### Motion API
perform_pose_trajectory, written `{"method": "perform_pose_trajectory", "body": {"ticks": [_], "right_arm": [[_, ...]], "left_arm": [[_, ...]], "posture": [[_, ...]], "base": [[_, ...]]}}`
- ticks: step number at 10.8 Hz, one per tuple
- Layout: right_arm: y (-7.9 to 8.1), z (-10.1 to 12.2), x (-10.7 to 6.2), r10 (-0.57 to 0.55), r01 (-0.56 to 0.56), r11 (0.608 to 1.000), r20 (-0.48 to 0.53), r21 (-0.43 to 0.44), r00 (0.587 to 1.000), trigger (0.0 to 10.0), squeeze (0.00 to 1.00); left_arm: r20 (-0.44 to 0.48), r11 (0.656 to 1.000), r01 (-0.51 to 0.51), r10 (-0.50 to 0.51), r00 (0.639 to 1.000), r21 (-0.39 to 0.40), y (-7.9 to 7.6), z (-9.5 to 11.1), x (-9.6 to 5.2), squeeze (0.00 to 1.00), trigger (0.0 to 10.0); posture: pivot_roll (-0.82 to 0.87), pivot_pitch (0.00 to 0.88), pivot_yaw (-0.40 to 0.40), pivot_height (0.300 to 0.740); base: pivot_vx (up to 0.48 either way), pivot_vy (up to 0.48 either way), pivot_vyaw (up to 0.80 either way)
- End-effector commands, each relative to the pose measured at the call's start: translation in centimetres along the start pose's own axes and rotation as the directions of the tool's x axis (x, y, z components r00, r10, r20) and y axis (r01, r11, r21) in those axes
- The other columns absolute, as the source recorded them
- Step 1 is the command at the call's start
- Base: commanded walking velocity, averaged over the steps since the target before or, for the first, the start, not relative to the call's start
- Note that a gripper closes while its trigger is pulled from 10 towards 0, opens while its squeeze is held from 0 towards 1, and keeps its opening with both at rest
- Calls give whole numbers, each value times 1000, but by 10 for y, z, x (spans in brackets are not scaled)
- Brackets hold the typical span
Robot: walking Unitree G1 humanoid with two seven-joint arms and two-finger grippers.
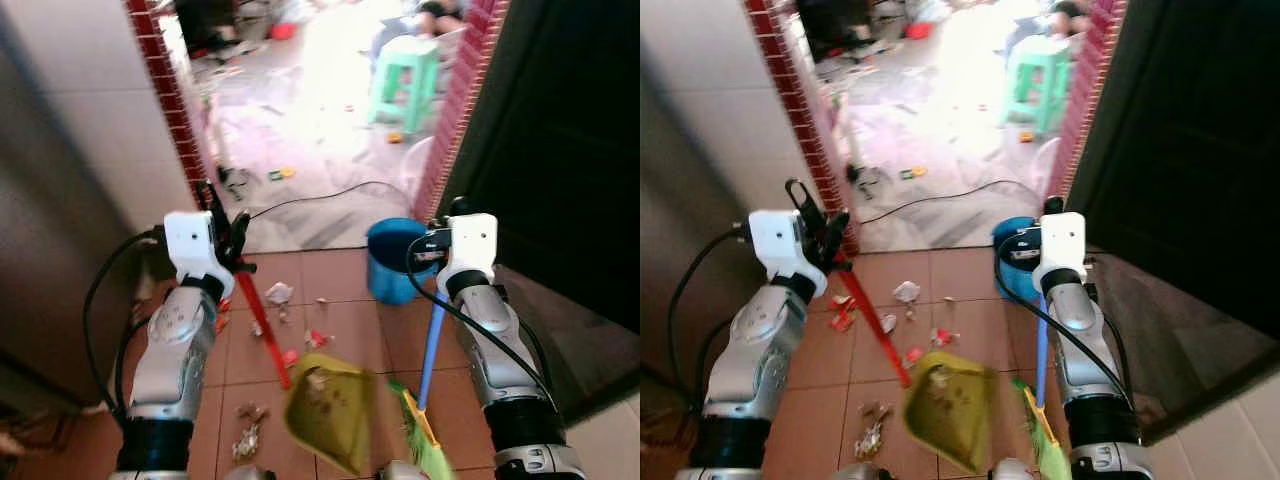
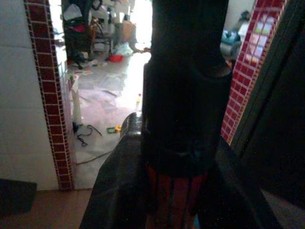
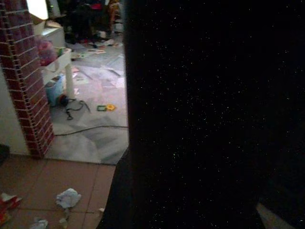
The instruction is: Sweep floor
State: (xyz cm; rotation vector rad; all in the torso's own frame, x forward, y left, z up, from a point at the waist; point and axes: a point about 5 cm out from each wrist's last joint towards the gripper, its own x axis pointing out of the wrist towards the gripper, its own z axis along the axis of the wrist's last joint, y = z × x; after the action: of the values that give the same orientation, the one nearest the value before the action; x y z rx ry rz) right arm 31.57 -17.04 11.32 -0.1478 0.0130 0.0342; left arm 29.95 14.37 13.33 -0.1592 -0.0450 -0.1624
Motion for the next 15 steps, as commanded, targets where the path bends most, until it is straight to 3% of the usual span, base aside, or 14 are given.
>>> {"method": "perform_pose_trajectory", "body": {"ticks": [1,5,8,9,11,15], "right_arm": [[1,9,4,-22,21,1000,36,11,999,10000,0],[-9,-10,-9,-207,207,978,-8,-10,978,10000,0],[-22,-12,-10,-234,234,971,-5,-39,972,10000,0],[-31,-10,-8,-259,259,965,-3,-47,966,10000,0],[-35,-10,-5,-264,263,963,-4,-57,965,10000,0],[-29,-10,-4,-234,234,971,-2,-43,972,10000,0]], "left_arm": [[123,1000,-1,3,992,-20,-1,29,7,0,10000],[259,993,-17,46,965,-113,2,73,17,0,10000],[345,988,-35,85,935,-148,6,106,25,0,10000],[358,987,-34,90,929,-159,6,111,24,0,10000],[361,985,-40,99,928,-167,6,112,24,0,10000],[373,984,-61,121,920,-169,6,115,24,0,10000]], "posture": [[-72,0,47,740],[-85,0,57,740],[-89,0,51,740],[-88,0,44,740],[-87,0,40,740],[-88,0,38,740]], "base": [[0,0,0],[0,0,0],[170,0,0],[330,0,0],[409,0,-256],[480,0,-331]]}}
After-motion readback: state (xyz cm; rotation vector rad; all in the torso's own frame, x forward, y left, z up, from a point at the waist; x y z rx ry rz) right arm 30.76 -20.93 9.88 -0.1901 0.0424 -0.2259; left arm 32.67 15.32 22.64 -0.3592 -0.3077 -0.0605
